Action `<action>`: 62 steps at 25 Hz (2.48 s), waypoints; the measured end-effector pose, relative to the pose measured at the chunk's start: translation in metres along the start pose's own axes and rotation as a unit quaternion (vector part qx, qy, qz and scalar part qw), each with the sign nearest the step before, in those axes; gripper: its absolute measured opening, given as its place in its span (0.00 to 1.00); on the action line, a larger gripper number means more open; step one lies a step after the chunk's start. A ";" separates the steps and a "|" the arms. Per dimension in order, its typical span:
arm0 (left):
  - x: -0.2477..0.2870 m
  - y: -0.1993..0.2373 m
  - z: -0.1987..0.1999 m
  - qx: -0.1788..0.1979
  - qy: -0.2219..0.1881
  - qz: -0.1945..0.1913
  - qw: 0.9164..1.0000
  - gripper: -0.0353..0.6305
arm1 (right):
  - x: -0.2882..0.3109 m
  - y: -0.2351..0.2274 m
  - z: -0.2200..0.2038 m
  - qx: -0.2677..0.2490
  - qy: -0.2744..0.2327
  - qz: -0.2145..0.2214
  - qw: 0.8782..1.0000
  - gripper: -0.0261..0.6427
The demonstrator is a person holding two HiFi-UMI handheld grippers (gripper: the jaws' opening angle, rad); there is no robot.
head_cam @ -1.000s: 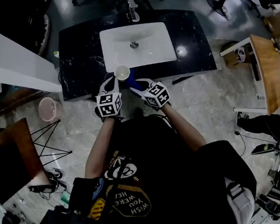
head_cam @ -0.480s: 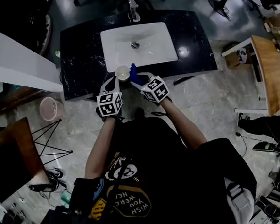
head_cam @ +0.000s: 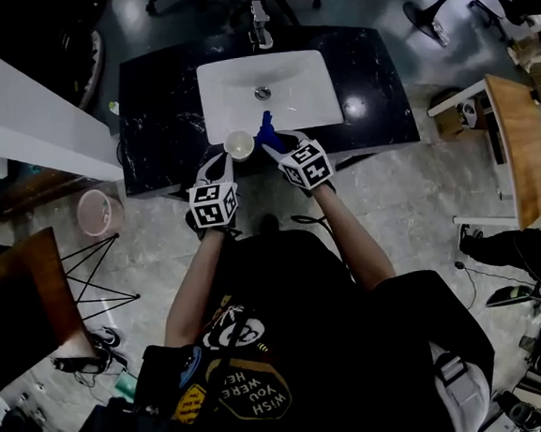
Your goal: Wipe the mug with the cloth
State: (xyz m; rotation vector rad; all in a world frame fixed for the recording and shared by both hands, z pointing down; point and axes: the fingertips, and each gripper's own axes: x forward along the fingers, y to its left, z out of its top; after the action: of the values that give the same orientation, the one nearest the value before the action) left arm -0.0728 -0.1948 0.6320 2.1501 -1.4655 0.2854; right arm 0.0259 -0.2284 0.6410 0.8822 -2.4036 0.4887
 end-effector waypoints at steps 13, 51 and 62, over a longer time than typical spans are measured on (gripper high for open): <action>0.003 -0.004 0.001 -0.027 -0.003 -0.005 1.000 0.06 | -0.011 0.051 -0.033 -0.012 0.014 0.083 0.996 0.24; 0.003 -0.004 0.001 -0.039 -0.002 -0.009 0.999 0.06 | -0.004 -0.011 0.010 -0.071 0.007 0.022 0.997 0.24; 0.004 -0.006 0.001 -0.045 -0.006 -0.011 0.999 0.06 | -0.007 0.063 -0.057 -0.086 0.056 0.148 0.984 0.24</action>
State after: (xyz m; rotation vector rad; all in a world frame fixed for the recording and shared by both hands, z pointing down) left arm -0.0656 -0.1967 0.6311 2.0974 -1.4332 0.1961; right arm 0.0080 -0.1508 0.6729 0.4146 -2.4388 0.4197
